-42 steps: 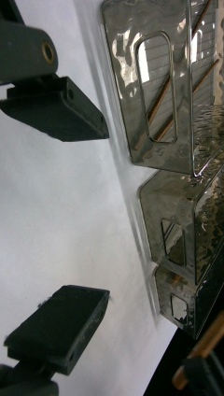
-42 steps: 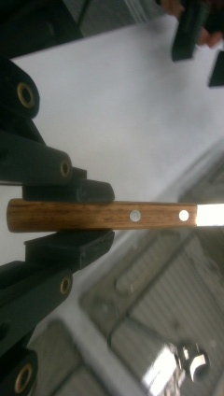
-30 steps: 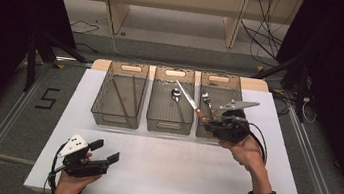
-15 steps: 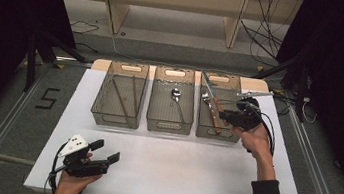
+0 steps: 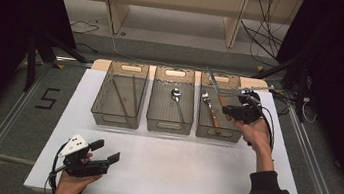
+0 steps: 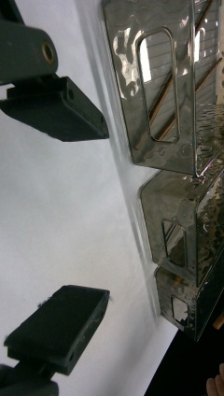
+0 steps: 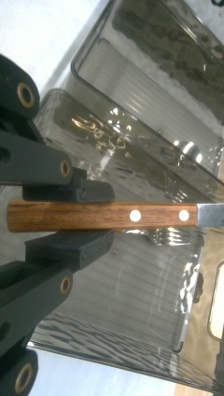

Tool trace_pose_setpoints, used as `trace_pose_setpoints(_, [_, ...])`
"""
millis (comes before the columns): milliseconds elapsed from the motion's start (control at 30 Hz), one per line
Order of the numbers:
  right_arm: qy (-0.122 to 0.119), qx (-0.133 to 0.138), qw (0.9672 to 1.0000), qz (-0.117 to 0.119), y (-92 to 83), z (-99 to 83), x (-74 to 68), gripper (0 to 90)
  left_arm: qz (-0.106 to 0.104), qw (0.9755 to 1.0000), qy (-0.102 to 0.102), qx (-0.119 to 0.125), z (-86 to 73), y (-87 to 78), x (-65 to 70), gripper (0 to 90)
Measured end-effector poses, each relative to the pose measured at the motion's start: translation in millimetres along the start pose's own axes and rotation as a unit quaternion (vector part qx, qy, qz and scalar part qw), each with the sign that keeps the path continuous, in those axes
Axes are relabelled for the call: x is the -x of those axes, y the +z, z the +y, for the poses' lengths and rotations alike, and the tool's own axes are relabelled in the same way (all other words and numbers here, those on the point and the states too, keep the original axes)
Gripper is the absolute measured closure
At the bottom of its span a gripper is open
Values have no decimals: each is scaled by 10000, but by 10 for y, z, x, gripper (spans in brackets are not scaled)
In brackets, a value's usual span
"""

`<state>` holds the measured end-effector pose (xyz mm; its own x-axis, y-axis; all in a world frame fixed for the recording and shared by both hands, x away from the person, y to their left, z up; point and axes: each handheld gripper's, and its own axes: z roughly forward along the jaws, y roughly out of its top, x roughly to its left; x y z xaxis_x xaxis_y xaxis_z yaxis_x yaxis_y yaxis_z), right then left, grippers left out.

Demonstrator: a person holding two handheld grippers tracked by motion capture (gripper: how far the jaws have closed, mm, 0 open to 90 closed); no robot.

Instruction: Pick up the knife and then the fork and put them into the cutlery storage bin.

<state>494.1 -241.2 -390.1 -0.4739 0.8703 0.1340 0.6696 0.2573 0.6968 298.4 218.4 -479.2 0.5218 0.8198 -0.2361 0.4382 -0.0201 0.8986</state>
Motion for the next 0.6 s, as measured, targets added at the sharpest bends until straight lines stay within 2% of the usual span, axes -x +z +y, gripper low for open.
trace_pose_setpoints(600, [103,-326,9991,-231,188,3,38,759,-8,10000,18,-10,0,-6,3,183])
